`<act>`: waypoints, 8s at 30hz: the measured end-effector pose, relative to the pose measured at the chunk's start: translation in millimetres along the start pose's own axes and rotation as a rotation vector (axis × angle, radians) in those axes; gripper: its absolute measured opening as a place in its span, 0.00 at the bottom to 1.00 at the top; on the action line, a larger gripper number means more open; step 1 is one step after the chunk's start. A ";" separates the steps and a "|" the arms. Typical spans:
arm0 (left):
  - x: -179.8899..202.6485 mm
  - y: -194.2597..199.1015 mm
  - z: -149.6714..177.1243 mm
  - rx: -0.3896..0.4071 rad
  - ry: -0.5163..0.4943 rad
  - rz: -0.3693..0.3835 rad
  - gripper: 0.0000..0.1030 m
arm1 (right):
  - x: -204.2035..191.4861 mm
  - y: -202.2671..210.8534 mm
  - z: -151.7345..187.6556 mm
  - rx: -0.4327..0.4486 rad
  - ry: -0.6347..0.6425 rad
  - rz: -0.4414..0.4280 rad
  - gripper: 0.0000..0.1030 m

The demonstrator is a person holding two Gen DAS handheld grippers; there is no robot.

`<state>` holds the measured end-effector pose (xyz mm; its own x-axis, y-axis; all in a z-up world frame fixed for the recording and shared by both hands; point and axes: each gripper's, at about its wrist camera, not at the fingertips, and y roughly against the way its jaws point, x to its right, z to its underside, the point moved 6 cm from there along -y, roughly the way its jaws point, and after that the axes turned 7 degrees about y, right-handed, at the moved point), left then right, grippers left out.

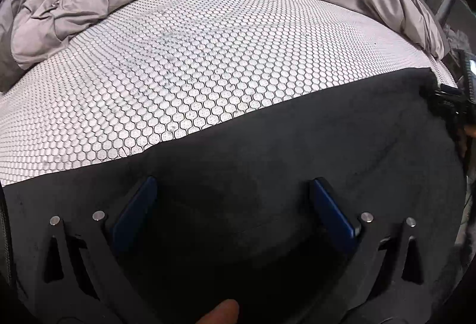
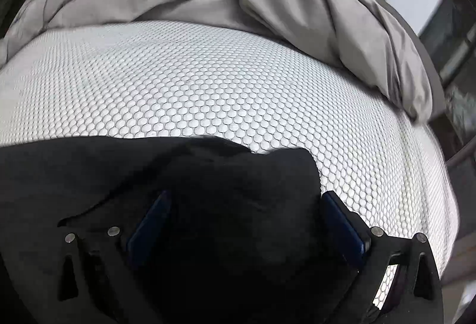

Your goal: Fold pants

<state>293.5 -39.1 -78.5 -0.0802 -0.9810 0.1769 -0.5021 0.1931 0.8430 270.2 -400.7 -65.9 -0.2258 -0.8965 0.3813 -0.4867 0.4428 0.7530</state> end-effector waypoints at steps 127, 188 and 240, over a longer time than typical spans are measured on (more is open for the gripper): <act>-235.0 202.4 102.6 0.251 0.250 -0.264 0.70 | -92.4 99.2 70.2 0.068 0.321 -0.072 0.99; 33.4 -22.4 10.0 -0.043 -0.006 0.000 0.97 | -186.2 71.1 -15.0 0.139 0.312 -0.343 0.99; 138.7 51.5 120.6 -0.078 -0.344 0.285 0.98 | 42.1 42.3 91.5 0.029 -0.010 -0.105 0.99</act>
<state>152.7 -167.8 -71.8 -0.4940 -0.8358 0.2395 -0.3531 0.4446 0.8232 162.8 -421.1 -67.0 -0.1810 -0.9380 0.2958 -0.5320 0.3463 0.7727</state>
